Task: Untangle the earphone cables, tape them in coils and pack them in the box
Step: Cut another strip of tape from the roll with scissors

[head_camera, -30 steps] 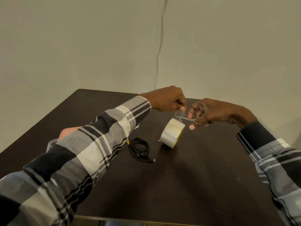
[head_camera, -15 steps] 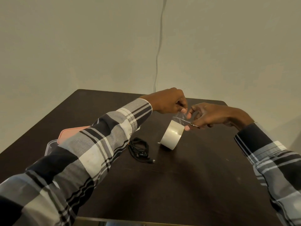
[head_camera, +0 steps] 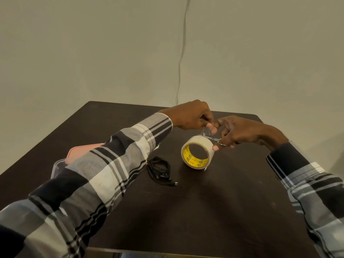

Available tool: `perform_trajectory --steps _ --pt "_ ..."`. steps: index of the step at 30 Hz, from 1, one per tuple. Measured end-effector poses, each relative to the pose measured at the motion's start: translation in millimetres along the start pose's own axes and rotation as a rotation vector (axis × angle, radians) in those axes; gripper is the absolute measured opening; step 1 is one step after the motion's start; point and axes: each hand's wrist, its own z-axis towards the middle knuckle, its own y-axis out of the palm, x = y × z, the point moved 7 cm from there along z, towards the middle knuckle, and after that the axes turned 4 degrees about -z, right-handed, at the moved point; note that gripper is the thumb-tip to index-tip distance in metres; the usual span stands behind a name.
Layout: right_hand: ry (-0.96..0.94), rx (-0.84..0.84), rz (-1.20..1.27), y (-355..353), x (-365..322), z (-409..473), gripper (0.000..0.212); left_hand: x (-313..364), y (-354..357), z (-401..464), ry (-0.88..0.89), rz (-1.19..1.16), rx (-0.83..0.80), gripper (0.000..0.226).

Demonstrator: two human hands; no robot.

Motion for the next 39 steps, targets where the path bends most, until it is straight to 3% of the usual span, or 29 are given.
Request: perform_trajectory --steps 10,16,21,25,30,32,36,39 --pt "0.037 0.024 -0.048 -7 1 -14 0.047 -15 -22 -10 -0.106 -0.104 0.341 0.019" --pt "0.102 0.271 -0.07 -7 27 -16 0.041 -36 55 -35 -0.283 -0.284 0.293 0.035" --pt "0.296 0.528 -0.105 11 64 -21 0.031 -43 77 -37 -0.324 -0.367 0.335 0.041" --pt "0.389 0.485 -0.213 42 82 -15 0.021 -46 82 -38 -0.348 -0.4 0.396 0.041" --pt "0.378 0.453 -0.166 51 85 -18 0.01 -51 85 -36 -0.38 -0.395 0.428 0.041" --pt "0.371 0.48 -0.094 49 90 -24 0.012 -54 87 -35 -0.388 -0.413 0.441 0.041" --pt "0.22 0.667 0.423 48 83 -44 0.026 -61 92 -36 -0.433 -0.497 0.48 0.04" --pt "0.092 0.683 0.607 59 64 -47 0.026 -62 100 -33 -0.463 -0.562 0.504 0.039"
